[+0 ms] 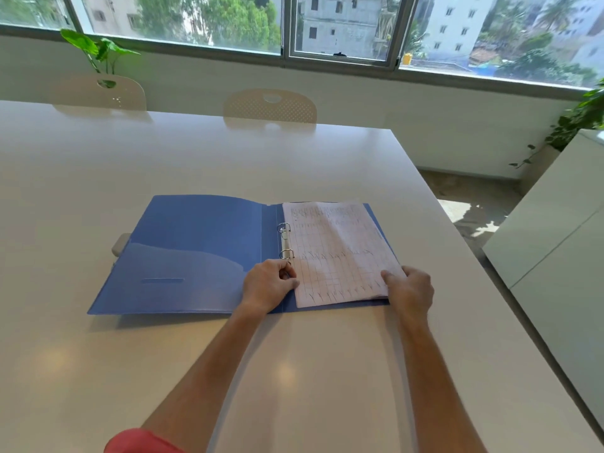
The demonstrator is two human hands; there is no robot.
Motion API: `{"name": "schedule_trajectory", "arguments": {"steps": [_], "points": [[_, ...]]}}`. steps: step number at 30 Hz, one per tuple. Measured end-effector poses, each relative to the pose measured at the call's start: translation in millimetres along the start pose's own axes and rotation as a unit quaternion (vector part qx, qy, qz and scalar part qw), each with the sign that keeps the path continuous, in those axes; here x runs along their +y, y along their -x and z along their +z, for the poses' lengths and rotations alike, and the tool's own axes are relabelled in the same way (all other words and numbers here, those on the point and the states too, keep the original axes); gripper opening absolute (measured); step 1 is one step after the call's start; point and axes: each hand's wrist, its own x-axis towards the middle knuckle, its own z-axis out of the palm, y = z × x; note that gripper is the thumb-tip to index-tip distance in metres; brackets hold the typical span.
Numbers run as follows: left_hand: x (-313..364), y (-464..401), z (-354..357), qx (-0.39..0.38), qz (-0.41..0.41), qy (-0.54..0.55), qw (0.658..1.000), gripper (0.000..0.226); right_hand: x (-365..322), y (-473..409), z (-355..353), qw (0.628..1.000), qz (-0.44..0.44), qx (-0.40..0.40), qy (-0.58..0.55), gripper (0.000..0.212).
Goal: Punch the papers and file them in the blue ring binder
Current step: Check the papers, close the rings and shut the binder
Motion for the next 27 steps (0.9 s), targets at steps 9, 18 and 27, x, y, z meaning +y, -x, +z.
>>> {"name": "schedule_trajectory", "arguments": {"steps": [9, 18, 27], "points": [[-4, -12, -22, -0.013, -0.057, 0.286, 0.956, 0.039, -38, 49, 37, 0.904, -0.323, 0.154, 0.232, 0.039], [-19, -26, -44, 0.006, -0.098, 0.468, 0.878, 0.010, -70, 105, 77, 0.853, -0.481, -0.156, 0.131, 0.054], [-58, -33, -71, 0.042, -0.096, 0.490, 0.865, 0.039, -20, 47, 33, 0.946, -0.017, -0.015, 0.325, 0.075]]}}
